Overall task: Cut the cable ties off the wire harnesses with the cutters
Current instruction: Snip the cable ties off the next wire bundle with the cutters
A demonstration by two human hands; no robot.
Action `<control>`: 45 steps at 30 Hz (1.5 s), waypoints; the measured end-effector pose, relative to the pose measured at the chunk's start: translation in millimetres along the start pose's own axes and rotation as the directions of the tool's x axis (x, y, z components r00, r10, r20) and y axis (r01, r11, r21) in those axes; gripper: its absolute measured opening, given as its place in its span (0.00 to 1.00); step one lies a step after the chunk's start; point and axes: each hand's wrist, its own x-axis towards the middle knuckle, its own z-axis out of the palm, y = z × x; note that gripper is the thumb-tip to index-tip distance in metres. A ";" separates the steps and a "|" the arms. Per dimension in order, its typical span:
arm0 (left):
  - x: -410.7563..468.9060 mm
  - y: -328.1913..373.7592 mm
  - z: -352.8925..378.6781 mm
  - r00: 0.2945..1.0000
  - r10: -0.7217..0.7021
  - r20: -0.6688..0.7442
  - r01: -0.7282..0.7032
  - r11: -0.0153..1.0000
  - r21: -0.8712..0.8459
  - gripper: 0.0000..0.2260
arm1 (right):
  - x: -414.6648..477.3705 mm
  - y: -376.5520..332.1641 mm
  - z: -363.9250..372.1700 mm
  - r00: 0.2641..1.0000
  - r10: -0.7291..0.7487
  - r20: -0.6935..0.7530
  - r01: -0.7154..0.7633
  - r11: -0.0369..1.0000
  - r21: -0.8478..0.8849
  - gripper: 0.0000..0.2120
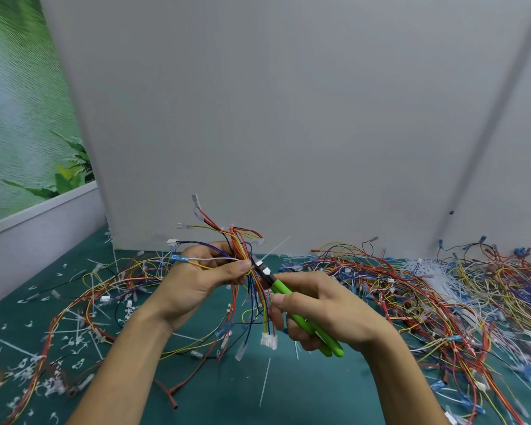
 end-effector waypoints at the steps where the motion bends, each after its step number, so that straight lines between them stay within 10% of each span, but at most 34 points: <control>1: 0.2 -0.2 -0.1 1.000 -0.001 -0.001 0.001 1.000 0.004 0.10 | -0.1 -0.2 -0.1 1.000 -0.001 0.005 0.001 1.000 -0.003 0.06; 45: 5.9 -9.0 -7.6 0.999 0.044 0.007 -0.045 0.987 0.157 0.14 | 8.1 9.6 4.6 0.982 -0.042 -0.186 -0.059 0.861 -0.505 0.06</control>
